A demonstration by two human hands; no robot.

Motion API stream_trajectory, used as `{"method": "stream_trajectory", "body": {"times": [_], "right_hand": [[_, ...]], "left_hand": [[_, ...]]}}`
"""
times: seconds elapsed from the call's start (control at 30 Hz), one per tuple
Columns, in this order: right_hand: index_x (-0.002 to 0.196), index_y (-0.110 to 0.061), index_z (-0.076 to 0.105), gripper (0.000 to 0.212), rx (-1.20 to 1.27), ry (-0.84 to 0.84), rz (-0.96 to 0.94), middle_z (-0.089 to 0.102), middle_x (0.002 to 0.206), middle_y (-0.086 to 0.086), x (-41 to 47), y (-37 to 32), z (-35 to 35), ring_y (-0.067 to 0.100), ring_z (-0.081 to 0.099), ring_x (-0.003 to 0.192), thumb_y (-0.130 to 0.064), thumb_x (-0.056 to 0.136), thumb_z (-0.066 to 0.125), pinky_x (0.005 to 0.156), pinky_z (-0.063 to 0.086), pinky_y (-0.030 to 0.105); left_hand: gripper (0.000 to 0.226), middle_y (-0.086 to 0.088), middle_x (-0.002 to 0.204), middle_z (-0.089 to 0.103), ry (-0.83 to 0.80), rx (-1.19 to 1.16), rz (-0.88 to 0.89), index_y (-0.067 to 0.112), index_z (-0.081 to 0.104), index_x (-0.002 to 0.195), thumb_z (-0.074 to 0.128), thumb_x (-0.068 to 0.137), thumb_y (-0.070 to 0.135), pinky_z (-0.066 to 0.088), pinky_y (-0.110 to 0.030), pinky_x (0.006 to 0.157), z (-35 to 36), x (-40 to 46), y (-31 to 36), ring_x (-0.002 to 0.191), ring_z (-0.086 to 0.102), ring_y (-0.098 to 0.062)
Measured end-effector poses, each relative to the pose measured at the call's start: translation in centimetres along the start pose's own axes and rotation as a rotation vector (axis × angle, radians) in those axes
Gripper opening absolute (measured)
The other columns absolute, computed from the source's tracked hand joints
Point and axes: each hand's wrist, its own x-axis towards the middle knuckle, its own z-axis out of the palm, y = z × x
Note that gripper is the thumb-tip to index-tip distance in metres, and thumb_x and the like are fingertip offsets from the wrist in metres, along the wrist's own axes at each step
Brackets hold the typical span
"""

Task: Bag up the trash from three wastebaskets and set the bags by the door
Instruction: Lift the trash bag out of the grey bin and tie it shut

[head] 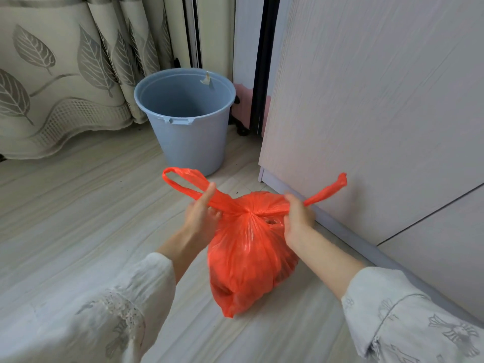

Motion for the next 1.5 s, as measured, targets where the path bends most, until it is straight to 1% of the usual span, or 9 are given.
{"method": "stream_trajectory", "body": {"times": [0.17, 0.23, 0.33, 0.47, 0.6, 0.83, 1.2, 1.37, 1.5], "right_hand": [[0.079, -0.013, 0.064, 0.040, -0.430, -0.054, -0.359, 0.054, 0.072, 0.000, -0.9, 1.0, 0.7, 0.022, 0.053, 0.079, -0.025, 0.098, 0.031, 0.085, 0.047, 0.040], [0.066, -0.017, 0.059, 0.047, -0.470, -0.077, -0.468, 0.053, 0.066, -0.003, -1.4, -0.1, 0.9, 0.021, 0.052, 0.077, -0.029, 0.099, 0.028, 0.083, 0.046, 0.038], [0.055, -0.016, 0.044, 0.050, -0.081, -0.178, -0.220, 0.055, 0.046, -0.003, -0.9, -2.3, 1.6, 0.017, 0.056, 0.051, -0.032, 0.099, 0.027, 0.064, 0.043, 0.033], [0.057, -0.016, 0.028, 0.040, 0.577, -0.329, 0.186, 0.031, 0.026, -0.004, 1.6, -5.5, 0.6, 0.007, 0.030, 0.019, -0.009, 0.097, 0.023, 0.031, 0.031, 0.014], [0.047, -0.016, 0.029, 0.046, 0.471, -0.347, 0.214, 0.023, 0.025, -0.007, 3.3, -6.1, 0.1, 0.006, 0.016, 0.017, -0.004, 0.091, 0.020, 0.023, 0.011, 0.013], [0.058, -0.013, 0.024, 0.038, 0.274, -0.288, 0.148, 0.028, 0.019, -0.006, 4.3, -5.0, -2.8, 0.005, 0.026, 0.016, -0.006, 0.095, 0.020, 0.028, 0.021, 0.007], [0.064, -0.015, 0.039, 0.034, 0.131, -0.533, 0.048, 0.023, 0.034, -0.008, 1.7, -6.4, 0.8, 0.004, 0.017, 0.025, -0.029, 0.095, 0.040, 0.029, 0.013, 0.012], [0.080, -0.011, 0.050, 0.025, -0.137, -0.596, 0.015, 0.024, 0.047, -0.005, 0.7, -4.9, 1.4, 0.004, 0.017, 0.026, -0.019, 0.091, 0.028, 0.031, 0.013, 0.009], [0.069, -0.018, 0.056, 0.031, -0.476, -0.595, -0.189, 0.033, 0.042, -0.006, -0.2, -3.1, 1.9, 0.001, 0.026, 0.027, -0.017, 0.095, 0.040, 0.031, 0.020, 0.013]], "left_hand": [[0.010, -0.001, 0.078, 0.063, 0.068, 0.389, 0.189, 0.014, 0.062, 0.081, 0.058, 0.087, 0.020, 0.048, -0.014, 0.063, 2.2, -0.7, -1.7, 0.070, 0.060, -0.009], [0.027, 0.001, 0.074, 0.063, 0.025, 0.475, 0.286, 0.016, 0.059, 0.070, 0.047, 0.093, 0.023, 0.047, -0.008, 0.061, 3.0, -1.5, -1.4, 0.065, 0.060, -0.004], [0.039, 0.003, 0.053, 0.058, -0.107, 0.332, 0.295, 0.015, 0.044, 0.062, 0.033, 0.098, 0.025, 0.049, -0.021, 0.061, 4.6, -2.4, -0.7, 0.054, 0.056, -0.012], [0.040, 0.012, 0.037, 0.028, -0.297, 0.248, 0.239, 0.016, 0.034, 0.061, 0.029, 0.098, 0.029, 0.033, -0.028, 0.055, 6.8, -3.9, 0.2, 0.036, 0.026, -0.008], [0.042, 0.010, 0.036, 0.026, -0.350, 0.310, 0.210, 0.016, 0.034, 0.059, 0.029, 0.098, 0.029, 0.027, -0.026, 0.050, 8.3, -6.0, -0.1, 0.034, 0.023, -0.007], [0.045, 0.010, 0.031, 0.026, -0.368, 0.487, 0.133, 0.017, 0.034, 0.056, 0.030, 0.098, 0.029, 0.023, -0.025, 0.047, 9.1, -7.2, -0.9, 0.032, 0.021, -0.005], [0.033, 0.007, 0.037, 0.027, -0.143, 0.378, 0.010, 0.017, 0.032, 0.063, 0.031, 0.094, 0.026, 0.032, -0.026, 0.050, 6.6, -2.8, 3.9, 0.036, 0.027, -0.012], [0.031, -0.011, 0.074, 0.065, -0.071, 1.053, 0.389, 0.017, 0.056, 0.063, 0.042, 0.091, 0.023, 0.052, -0.043, 0.086, 5.3, -2.2, 5.3, 0.077, 0.062, -0.029], [0.015, -0.018, 0.078, 0.063, -0.176, 0.990, 0.419, 0.012, 0.062, 0.074, 0.054, 0.086, 0.015, 0.053, -0.030, 0.067, 5.0, -2.8, 7.1, 0.064, 0.056, -0.020]]}}
